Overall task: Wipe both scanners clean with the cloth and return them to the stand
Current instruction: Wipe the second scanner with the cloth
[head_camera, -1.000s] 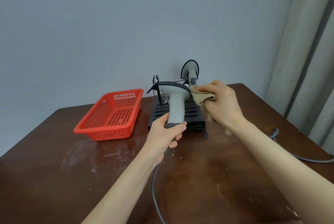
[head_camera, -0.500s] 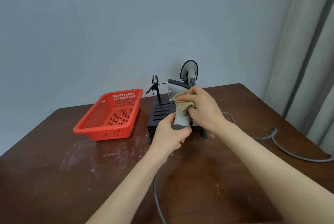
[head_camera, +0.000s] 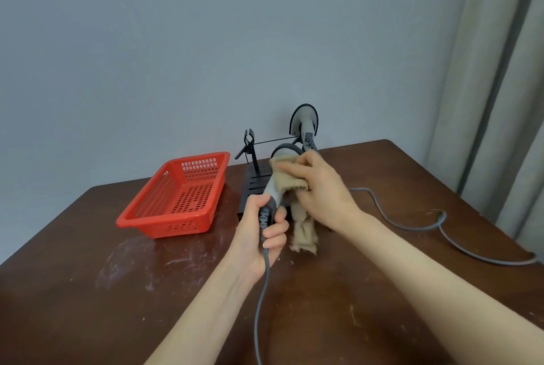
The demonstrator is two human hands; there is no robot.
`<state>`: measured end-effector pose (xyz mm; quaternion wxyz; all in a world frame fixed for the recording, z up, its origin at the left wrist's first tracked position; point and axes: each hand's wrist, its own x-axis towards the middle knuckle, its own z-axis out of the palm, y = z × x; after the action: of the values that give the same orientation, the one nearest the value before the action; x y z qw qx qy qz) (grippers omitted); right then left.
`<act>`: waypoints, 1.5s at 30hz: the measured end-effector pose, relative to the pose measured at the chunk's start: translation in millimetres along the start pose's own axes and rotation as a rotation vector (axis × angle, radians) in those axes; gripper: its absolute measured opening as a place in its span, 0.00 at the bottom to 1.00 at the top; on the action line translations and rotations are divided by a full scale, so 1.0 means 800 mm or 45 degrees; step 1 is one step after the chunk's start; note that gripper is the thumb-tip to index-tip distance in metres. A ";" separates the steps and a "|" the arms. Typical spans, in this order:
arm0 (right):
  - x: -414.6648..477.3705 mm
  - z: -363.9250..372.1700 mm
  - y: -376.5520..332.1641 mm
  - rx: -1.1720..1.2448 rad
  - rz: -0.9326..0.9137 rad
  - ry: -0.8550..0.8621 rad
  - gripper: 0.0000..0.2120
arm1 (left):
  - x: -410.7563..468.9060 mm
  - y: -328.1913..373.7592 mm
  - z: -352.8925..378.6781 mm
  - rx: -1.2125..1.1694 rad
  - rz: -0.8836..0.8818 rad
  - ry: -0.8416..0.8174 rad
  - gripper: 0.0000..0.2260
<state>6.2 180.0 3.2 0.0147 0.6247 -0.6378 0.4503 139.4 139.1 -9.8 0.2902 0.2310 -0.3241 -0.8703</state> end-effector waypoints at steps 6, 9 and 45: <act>-0.004 0.001 -0.006 0.026 -0.014 0.145 0.24 | 0.000 -0.002 -0.007 -0.185 -0.032 -0.042 0.15; -0.016 0.014 -0.013 -0.077 -0.098 -0.104 0.25 | 0.001 0.001 -0.008 -0.242 0.029 -0.080 0.17; -0.001 0.005 -0.020 0.117 0.028 -0.057 0.22 | 0.000 0.007 0.019 0.329 0.206 0.401 0.17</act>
<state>21.7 181.3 9.2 -0.0333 0.6276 -0.6236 0.4650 132.8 142.3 4.3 0.3742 0.3727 -0.4012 -0.7484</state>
